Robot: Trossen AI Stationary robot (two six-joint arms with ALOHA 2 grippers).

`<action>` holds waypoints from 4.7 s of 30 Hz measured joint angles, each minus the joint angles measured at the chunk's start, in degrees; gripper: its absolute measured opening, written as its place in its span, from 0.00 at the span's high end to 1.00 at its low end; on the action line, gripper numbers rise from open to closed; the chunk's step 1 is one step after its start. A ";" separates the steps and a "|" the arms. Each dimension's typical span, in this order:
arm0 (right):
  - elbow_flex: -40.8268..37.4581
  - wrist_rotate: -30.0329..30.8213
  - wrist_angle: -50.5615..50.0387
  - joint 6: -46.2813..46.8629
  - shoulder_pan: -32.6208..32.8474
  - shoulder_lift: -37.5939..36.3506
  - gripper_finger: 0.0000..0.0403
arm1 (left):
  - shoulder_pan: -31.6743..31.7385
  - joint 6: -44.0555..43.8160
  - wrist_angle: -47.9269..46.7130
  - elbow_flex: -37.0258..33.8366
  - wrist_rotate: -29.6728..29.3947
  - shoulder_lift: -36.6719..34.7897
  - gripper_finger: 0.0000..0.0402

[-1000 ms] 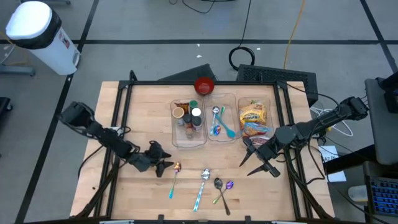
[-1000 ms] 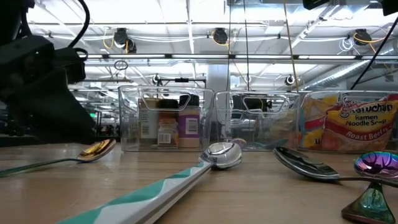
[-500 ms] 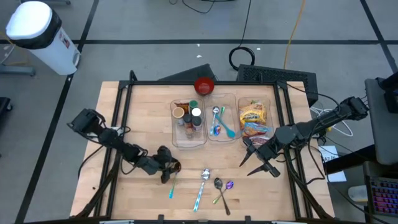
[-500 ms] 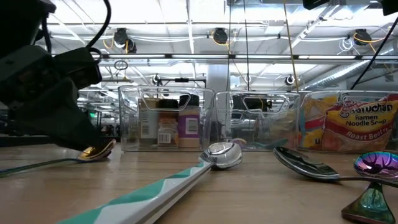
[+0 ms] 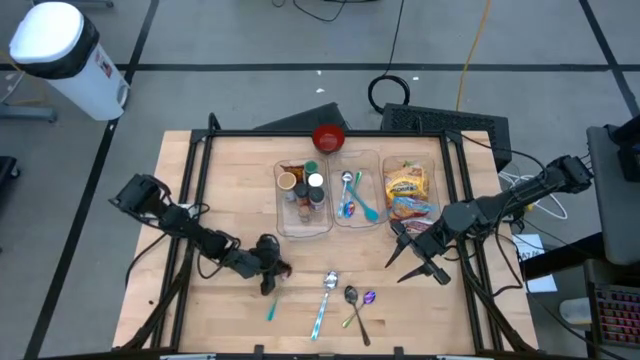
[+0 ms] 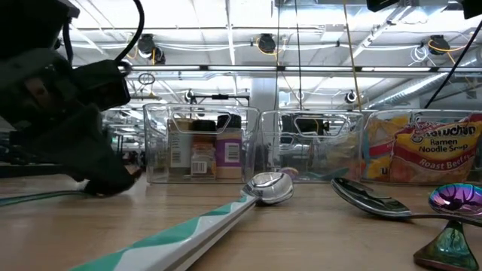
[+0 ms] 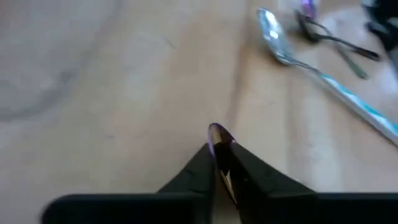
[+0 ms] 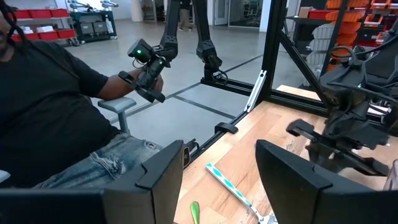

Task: Pick & Place Food Item
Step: Put the left purple spoon into the middle transparent bin

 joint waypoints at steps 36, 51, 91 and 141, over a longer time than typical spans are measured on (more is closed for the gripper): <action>0.02 19.34 12.75 -4.19 -0.04 12.07 0.52 | -0.19 46.88 8.79 18.12 -18.23 -8.15 0.96; 0.04 19.52 31.69 -8.26 -2.84 26.38 0.52 | 0.63 60.44 8.68 31.93 -18.12 2.21 0.98; 2.96 23.63 41.09 -2.74 -3.78 36.12 0.67 | 2.95 55.75 6.04 32.63 -23.79 2.64 0.96; -11.25 21.81 23.79 -6.90 -24.54 2.90 1.00 | 3.14 40.52 -3.36 32.59 -20.63 0.17 0.32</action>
